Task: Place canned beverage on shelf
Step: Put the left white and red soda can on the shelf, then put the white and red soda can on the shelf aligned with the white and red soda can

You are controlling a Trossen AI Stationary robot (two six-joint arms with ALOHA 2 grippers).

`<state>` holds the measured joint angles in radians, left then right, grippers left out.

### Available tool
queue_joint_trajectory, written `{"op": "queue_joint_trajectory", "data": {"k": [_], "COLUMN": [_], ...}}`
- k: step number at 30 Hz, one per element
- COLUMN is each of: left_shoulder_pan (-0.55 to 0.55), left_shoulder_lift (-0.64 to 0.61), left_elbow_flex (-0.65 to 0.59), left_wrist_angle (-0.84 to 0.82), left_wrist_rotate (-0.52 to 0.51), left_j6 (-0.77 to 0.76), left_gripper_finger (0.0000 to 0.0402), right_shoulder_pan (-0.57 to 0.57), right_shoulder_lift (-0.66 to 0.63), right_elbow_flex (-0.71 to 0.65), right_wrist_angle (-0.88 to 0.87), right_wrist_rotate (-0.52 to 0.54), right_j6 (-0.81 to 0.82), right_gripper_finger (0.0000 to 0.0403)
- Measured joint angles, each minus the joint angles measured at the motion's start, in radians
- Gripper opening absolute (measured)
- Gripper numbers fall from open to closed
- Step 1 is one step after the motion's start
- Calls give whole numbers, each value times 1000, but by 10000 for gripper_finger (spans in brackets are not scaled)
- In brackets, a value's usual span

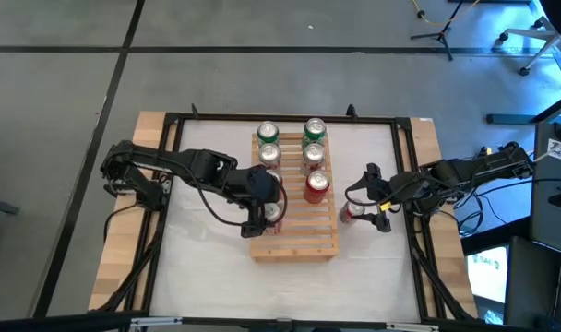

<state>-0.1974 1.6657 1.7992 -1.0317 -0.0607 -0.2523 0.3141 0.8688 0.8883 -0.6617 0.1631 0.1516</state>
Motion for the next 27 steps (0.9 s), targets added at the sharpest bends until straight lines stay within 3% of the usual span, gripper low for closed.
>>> {"op": "queue_joint_trajectory", "data": {"k": [27], "left_shoulder_pan": [1], "left_shoulder_lift": [-94], "left_elbow_flex": [1], "left_wrist_angle": [39], "left_wrist_rotate": [18], "left_j6": [-7], "left_gripper_finger": [391], "right_shoulder_pan": [0], "right_shoulder_lift": [0], "right_elbow_flex": [0], "right_wrist_angle": [3], "right_wrist_rotate": [0], "right_j6": [0], "right_gripper_finger": [380]}}
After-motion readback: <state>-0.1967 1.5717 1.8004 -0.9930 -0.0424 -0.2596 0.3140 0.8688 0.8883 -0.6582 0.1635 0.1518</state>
